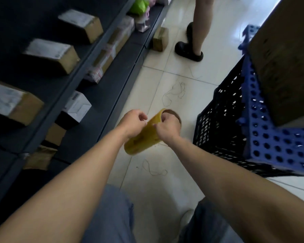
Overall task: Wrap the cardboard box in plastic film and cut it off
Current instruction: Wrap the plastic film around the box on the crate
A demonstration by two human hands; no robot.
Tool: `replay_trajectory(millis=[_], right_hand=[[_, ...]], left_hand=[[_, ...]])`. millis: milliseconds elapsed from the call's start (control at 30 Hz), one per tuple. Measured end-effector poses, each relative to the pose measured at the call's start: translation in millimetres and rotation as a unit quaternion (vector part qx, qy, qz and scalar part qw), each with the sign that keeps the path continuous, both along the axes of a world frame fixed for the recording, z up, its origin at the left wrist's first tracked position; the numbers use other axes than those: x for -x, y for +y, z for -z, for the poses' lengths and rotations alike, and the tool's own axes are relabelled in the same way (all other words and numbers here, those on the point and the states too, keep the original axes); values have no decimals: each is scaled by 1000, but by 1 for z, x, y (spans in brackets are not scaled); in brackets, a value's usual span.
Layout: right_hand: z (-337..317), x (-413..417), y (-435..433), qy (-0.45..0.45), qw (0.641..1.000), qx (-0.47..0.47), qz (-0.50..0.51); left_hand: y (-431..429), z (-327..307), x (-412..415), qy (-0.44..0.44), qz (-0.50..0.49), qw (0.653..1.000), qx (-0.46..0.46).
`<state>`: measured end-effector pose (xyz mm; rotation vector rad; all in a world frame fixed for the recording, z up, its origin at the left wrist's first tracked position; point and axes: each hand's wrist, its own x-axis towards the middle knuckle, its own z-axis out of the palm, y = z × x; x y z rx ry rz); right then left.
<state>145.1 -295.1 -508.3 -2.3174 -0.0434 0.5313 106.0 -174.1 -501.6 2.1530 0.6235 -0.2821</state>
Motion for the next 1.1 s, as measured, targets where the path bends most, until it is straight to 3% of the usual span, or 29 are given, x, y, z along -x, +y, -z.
replay_trajectory(millis=[300,533,733,1000,1100], right_hand=[[-254,17,-12,-80,963,7,-257],[-427,24,-37,-105,928,22,-356],[-517,22,-53,-121,911,58,-391],[-551,25,-79,-127,910,95,-382],[-554,26,-90,-116,921,93,-359]], left_hand=[[2,-222,35,0,-22,997,73],[1,-379,51,1,29,963,268],[2,-463,45,-16,112,941,319],[-12,-485,25,-96,127,980,123],[-22,-480,19,-90,164,981,51]])
